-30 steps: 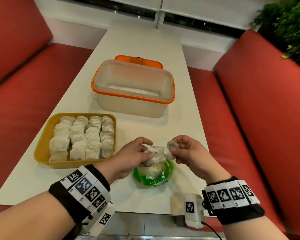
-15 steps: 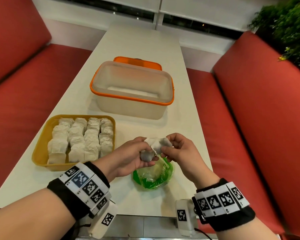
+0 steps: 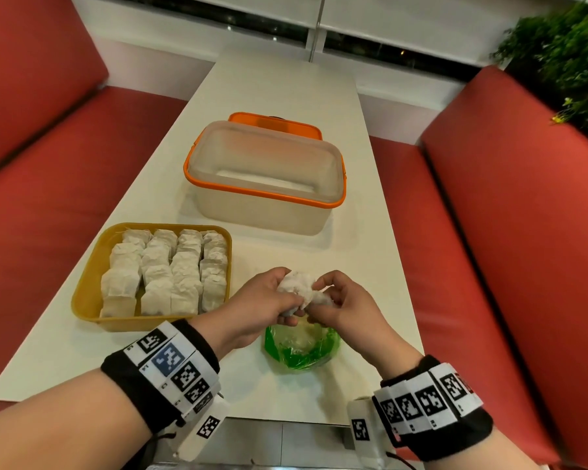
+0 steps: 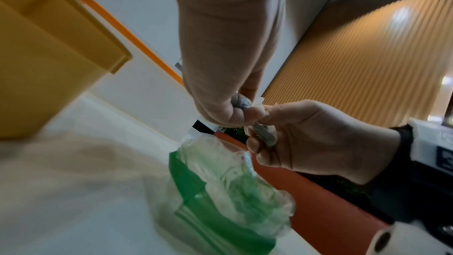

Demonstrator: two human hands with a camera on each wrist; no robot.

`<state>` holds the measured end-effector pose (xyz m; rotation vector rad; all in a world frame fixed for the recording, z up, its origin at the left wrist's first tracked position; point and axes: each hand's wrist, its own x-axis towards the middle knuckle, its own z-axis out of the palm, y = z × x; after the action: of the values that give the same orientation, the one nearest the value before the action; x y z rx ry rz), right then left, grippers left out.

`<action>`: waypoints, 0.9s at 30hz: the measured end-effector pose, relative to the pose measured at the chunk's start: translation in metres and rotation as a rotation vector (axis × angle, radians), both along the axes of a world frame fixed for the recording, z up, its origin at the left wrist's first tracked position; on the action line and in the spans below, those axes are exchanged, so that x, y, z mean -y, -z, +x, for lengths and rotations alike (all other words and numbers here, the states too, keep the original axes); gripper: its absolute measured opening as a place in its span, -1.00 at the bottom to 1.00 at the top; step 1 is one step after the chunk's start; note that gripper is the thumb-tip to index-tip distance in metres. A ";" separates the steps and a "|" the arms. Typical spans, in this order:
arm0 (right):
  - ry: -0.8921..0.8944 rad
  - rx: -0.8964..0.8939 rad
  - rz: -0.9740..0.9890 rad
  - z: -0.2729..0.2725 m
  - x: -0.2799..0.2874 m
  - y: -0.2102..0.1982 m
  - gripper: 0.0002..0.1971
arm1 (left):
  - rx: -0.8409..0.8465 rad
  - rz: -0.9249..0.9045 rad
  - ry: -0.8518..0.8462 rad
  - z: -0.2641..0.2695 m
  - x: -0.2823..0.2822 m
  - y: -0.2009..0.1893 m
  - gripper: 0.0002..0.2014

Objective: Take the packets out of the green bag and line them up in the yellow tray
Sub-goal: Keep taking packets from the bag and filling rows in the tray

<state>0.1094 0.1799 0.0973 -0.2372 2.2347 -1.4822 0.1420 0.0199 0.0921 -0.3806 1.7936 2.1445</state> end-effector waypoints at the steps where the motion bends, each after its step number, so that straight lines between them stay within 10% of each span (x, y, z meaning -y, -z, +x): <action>1: -0.038 -0.050 0.064 0.000 0.000 0.001 -0.74 | -0.011 -0.036 0.014 0.000 0.000 0.001 -0.81; 13: -0.203 -0.390 0.463 -0.001 -0.010 0.005 -0.94 | 0.022 -0.050 -0.114 0.000 -0.006 0.010 -0.86; 21: -0.396 -0.515 0.885 0.021 0.007 0.003 -0.71 | 0.033 -0.123 -0.134 0.003 -0.005 0.018 -0.84; 27: -0.304 -0.463 0.772 0.016 0.002 0.006 -0.88 | 0.053 -0.128 -0.149 0.005 -0.002 0.020 -0.86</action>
<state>0.1258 0.1779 0.0910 -0.6732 2.7808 -0.3629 0.1472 0.0219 0.0719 -0.6142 1.9330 2.1000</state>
